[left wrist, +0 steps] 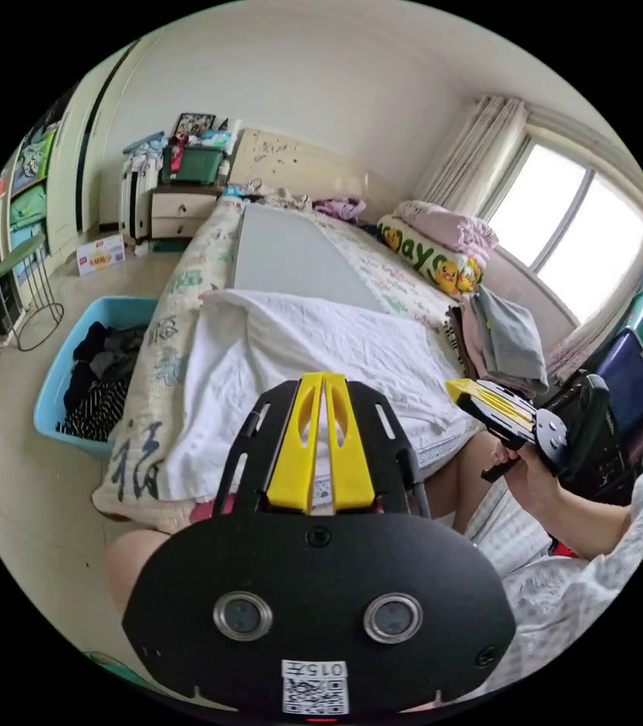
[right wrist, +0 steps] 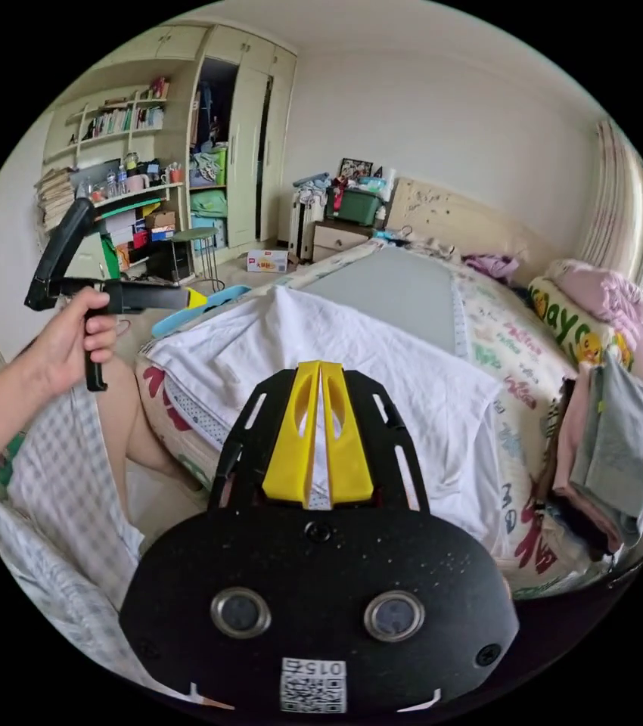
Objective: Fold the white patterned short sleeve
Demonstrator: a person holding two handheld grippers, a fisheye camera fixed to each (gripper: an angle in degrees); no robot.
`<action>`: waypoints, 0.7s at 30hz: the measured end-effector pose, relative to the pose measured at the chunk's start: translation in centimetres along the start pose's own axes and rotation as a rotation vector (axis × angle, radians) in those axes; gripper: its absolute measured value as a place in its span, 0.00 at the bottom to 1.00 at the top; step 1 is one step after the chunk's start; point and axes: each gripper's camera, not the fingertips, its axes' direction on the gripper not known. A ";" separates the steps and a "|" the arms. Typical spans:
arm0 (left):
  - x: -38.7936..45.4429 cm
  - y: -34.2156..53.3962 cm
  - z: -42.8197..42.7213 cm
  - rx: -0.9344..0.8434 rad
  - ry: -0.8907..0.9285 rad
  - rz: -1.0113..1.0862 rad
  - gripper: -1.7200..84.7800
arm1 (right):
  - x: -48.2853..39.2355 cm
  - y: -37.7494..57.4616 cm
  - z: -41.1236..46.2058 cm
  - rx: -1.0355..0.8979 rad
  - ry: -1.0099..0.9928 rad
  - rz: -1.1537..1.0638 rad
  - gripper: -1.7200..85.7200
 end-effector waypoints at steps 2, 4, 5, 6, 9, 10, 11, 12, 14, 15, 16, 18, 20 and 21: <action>-1.3 -0.6 -1.7 0.063 0.015 0.037 0.01 | -0.6 -0.8 0.8 -0.012 0.004 -0.005 0.01; -3.2 -1.2 -2.7 0.110 0.032 0.063 0.01 | -1.8 -1.3 2.5 -0.028 -0.005 -0.050 0.02; -3.8 -1.3 -2.7 0.123 0.037 0.060 0.01 | -2.8 -1.8 3.8 -0.028 -0.025 -0.094 0.02; -5.1 -1.4 -2.4 0.152 0.060 0.040 0.01 | -3.9 -2.4 5.2 -0.043 -0.059 -0.131 0.02; -9.5 -2.7 -0.4 0.130 0.201 -0.027 0.01 | -6.0 -3.9 9.1 -0.102 -0.138 -0.169 0.08; -11.8 -3.5 1.1 0.093 0.241 -0.116 0.01 | -6.4 -4.2 10.0 -0.118 -0.151 -0.168 0.09; -12.9 -3.9 2.0 0.076 0.253 -0.149 0.01 | -6.8 -4.7 11.7 -0.145 -0.176 -0.143 0.14; -15.1 -4.8 3.8 0.028 0.252 -0.224 0.02 | -7.4 -5.3 13.8 -0.203 -0.213 -0.149 0.17; -17.9 -6.3 6.7 -0.050 0.239 -0.309 0.03 | -8.3 -5.7 16.6 -0.268 -0.241 -0.181 0.17; -19.7 -7.1 8.8 -0.107 0.230 -0.382 0.04 | -9.0 -5.8 18.2 -0.299 -0.260 -0.215 0.17; -21.4 -7.9 10.7 -0.149 0.232 -0.442 0.05 | -9.3 -5.8 19.0 -0.315 -0.264 -0.230 0.16; -23.5 -8.6 13.4 -0.174 0.228 -0.525 0.06 | -10.0 -5.7 21.7 -0.356 -0.274 -0.264 0.15; -25.5 -8.9 16.0 -0.201 0.263 -0.632 0.08 | -10.2 -5.4 23.7 -0.401 -0.301 -0.278 0.13; -26.3 -9.3 17.3 -0.216 0.262 -0.659 0.09 | -9.9 -5.3 24.6 -0.403 -0.340 -0.269 0.11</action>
